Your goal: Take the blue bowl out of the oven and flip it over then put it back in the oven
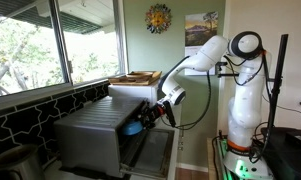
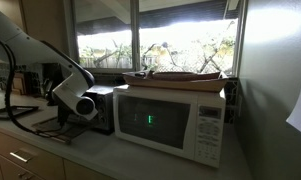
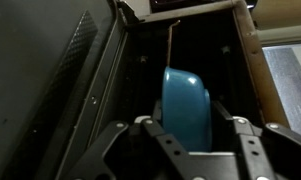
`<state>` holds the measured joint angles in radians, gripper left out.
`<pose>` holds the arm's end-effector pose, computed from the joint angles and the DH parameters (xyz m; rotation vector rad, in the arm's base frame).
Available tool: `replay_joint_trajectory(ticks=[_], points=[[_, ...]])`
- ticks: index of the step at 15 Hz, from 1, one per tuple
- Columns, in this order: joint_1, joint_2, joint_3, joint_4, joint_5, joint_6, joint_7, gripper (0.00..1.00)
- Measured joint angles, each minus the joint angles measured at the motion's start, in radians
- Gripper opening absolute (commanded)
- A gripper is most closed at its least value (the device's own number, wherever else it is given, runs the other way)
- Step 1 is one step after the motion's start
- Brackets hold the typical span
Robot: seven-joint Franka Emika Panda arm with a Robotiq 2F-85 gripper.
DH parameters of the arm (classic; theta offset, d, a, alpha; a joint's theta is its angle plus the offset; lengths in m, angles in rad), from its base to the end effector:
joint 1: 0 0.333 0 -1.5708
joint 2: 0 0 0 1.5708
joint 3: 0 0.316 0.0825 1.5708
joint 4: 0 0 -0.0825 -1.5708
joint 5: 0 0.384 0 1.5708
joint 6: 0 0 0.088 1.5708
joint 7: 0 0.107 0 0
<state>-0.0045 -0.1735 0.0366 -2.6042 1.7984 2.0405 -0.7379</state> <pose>0.4302 0.0678 0.3330 -1.7240 0.5022 -0.2316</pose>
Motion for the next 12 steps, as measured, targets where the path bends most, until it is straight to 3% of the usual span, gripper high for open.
replay_joint_trajectory(ticks=[12], points=[[-0.008,-0.146,0.012,-0.001,-0.349,0.048,0.060,0.26]])
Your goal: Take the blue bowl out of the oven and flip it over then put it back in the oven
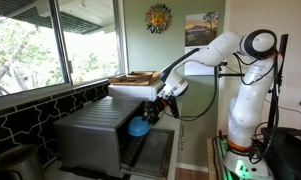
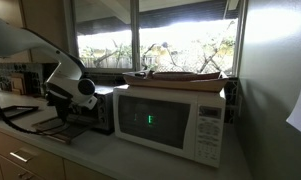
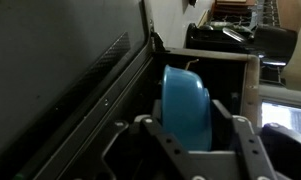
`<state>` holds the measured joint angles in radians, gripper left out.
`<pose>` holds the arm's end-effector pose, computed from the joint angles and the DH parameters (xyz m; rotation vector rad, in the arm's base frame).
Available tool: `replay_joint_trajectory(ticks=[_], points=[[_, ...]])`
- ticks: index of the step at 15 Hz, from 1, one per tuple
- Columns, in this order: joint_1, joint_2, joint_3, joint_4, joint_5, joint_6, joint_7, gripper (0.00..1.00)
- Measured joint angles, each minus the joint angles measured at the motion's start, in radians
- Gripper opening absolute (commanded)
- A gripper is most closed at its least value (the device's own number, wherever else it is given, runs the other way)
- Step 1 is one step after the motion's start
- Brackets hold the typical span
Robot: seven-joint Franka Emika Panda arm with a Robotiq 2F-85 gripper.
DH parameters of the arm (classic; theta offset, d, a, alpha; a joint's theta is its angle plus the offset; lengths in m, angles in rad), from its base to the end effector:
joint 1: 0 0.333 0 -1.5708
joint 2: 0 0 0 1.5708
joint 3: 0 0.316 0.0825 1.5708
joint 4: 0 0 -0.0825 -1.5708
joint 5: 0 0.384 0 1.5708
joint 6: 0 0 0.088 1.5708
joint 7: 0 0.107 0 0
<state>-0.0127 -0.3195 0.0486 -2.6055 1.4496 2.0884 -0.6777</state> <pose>0.4150 0.0637 0.3791 -1.9953 0.2366 -0.2436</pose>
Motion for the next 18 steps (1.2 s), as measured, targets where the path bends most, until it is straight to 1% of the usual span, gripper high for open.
replay_joint_trajectory(ticks=[5,10,14,15,16,17,18], points=[[0.001,-0.076,0.041,0.000,-0.178,0.057,0.083,0.26],[0.017,-0.165,0.101,0.000,-0.411,0.127,0.224,0.26],[0.044,-0.223,0.129,0.000,-0.566,0.166,0.345,0.26],[0.051,-0.229,0.131,0.000,-0.597,0.168,0.371,0.76],[0.057,-0.232,0.132,0.000,-0.624,0.169,0.395,0.76],[0.064,-0.232,0.132,0.000,-0.649,0.169,0.418,0.81],[0.071,-0.232,0.132,0.000,-0.675,0.169,0.450,0.89]])
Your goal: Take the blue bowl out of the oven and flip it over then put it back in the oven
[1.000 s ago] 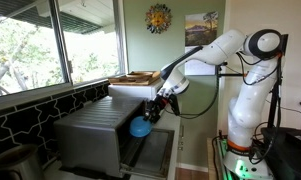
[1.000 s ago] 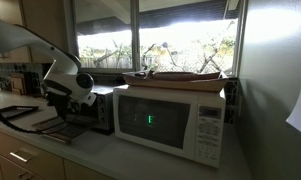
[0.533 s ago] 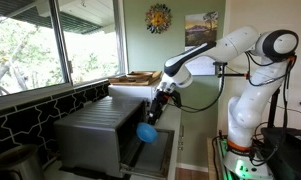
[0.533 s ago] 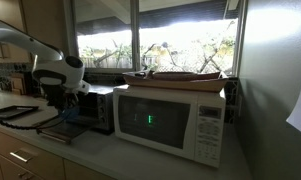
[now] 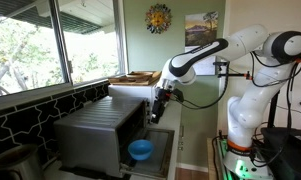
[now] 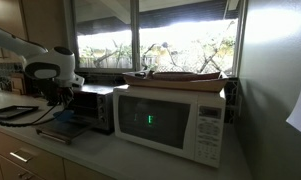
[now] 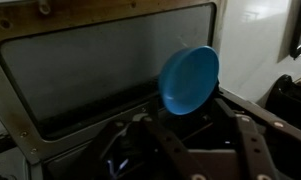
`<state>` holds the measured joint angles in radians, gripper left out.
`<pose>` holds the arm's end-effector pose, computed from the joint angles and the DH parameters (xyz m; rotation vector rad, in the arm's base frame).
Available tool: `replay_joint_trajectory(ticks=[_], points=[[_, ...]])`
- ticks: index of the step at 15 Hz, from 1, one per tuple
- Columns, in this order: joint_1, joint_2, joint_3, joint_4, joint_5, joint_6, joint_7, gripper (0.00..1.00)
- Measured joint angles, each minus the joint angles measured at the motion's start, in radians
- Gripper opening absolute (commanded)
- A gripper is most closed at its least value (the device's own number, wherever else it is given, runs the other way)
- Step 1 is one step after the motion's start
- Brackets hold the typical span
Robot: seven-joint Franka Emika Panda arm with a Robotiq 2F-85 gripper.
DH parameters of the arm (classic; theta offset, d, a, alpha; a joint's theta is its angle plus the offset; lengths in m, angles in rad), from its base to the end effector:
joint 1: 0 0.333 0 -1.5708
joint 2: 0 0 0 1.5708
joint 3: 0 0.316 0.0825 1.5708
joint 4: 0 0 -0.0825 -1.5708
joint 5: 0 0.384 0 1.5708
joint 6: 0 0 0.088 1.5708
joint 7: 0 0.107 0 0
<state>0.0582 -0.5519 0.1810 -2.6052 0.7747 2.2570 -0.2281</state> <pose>0.3800 0.1133 0.4549 -2.5808 -0.0120 -0.2766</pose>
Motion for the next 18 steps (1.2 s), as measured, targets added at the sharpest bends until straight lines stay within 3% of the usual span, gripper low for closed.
replay_joint_trajectory(ticks=[2,13,14,15,16,18], points=[[0.013,0.001,0.006,0.000,-0.054,0.000,0.073,1.00],[0.073,0.157,0.032,0.033,-0.098,0.038,0.383,1.00],[0.074,0.181,0.032,0.040,-0.096,0.057,0.400,0.96],[0.075,0.205,0.031,0.048,-0.095,0.077,0.413,0.73],[0.075,0.228,0.031,0.056,-0.094,0.096,0.425,0.71],[0.076,0.270,0.031,0.073,-0.094,0.125,0.448,0.59]])
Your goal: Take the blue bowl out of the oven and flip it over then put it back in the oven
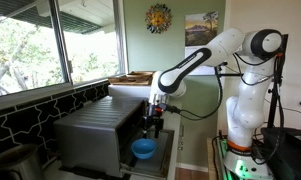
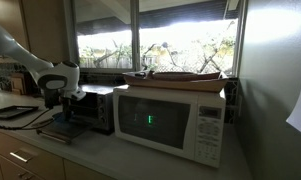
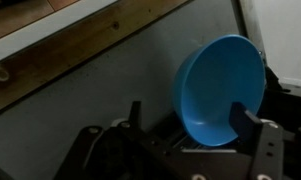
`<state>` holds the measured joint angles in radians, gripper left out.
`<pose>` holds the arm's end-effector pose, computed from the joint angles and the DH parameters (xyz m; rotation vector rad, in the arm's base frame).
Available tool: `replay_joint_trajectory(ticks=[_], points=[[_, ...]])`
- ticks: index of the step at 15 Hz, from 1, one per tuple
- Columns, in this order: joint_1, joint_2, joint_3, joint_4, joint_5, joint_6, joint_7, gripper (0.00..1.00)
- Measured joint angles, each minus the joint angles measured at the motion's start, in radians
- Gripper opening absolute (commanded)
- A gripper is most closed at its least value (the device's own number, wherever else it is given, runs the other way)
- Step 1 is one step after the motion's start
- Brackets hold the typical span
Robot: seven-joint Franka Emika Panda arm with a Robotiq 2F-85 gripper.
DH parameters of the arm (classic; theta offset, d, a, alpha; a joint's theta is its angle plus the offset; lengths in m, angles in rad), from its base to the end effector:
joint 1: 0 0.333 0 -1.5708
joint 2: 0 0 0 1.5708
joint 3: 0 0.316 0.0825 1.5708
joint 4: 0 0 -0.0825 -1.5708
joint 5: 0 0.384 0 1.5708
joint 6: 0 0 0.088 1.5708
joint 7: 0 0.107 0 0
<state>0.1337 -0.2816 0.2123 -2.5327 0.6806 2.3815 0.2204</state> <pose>0.4165 0.1563 0.3860 -2.6438 0.4667 -0.0081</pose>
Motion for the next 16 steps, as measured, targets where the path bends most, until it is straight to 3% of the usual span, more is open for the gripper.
replay_joint_trajectory(ticks=[7,9,16], points=[[0.000,0.064,-0.011,0.030,0.000,0.021,0.057,0.04],[0.000,0.062,-0.019,0.030,0.000,0.008,0.057,0.00],[-0.005,0.008,-0.064,0.030,-0.035,-0.143,0.049,0.01]])
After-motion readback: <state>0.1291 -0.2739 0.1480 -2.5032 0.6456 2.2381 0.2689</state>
